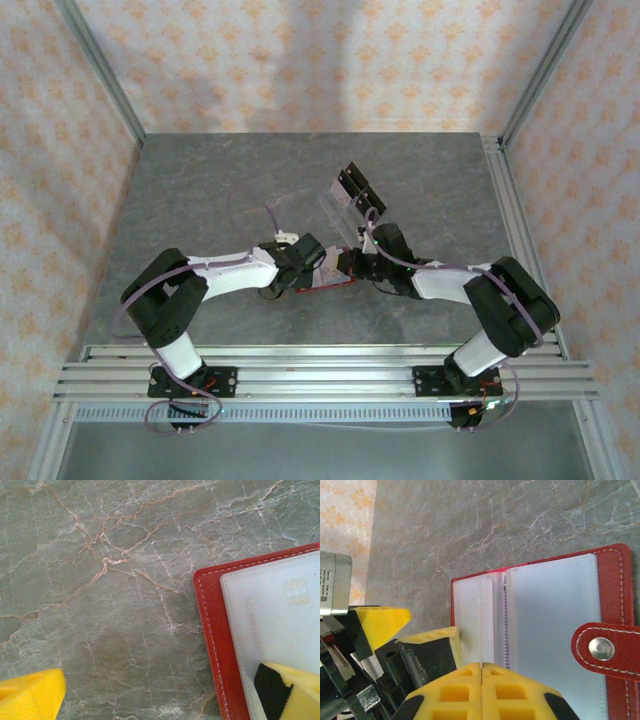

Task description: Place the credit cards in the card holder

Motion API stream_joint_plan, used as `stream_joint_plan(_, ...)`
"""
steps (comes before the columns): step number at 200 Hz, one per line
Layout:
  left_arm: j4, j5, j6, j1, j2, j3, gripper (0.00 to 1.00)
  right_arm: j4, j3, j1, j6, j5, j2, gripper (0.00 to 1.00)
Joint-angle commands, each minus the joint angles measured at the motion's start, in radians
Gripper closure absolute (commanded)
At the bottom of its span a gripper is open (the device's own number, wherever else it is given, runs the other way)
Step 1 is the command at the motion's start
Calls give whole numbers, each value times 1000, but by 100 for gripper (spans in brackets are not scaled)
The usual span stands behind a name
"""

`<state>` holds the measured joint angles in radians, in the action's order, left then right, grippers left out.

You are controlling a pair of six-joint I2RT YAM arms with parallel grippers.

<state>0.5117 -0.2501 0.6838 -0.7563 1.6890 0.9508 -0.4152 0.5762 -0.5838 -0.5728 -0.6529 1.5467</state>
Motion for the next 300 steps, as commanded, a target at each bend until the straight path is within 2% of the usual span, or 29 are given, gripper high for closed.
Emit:
stream_joint_plan(1, 32, -23, 13, 11, 33, -29, 0, -102, -26, 10, 2, -31, 24, 100)
stream_joint_plan(96, 44, -24, 21, 11, 29, -31, 1, -254, -71, 36, -43, -92, 85, 100)
stream_joint_plan(300, 51, -22, 25, 11, 36, -27, 0, -369, -68, 65, -66, -139, 210, 100)
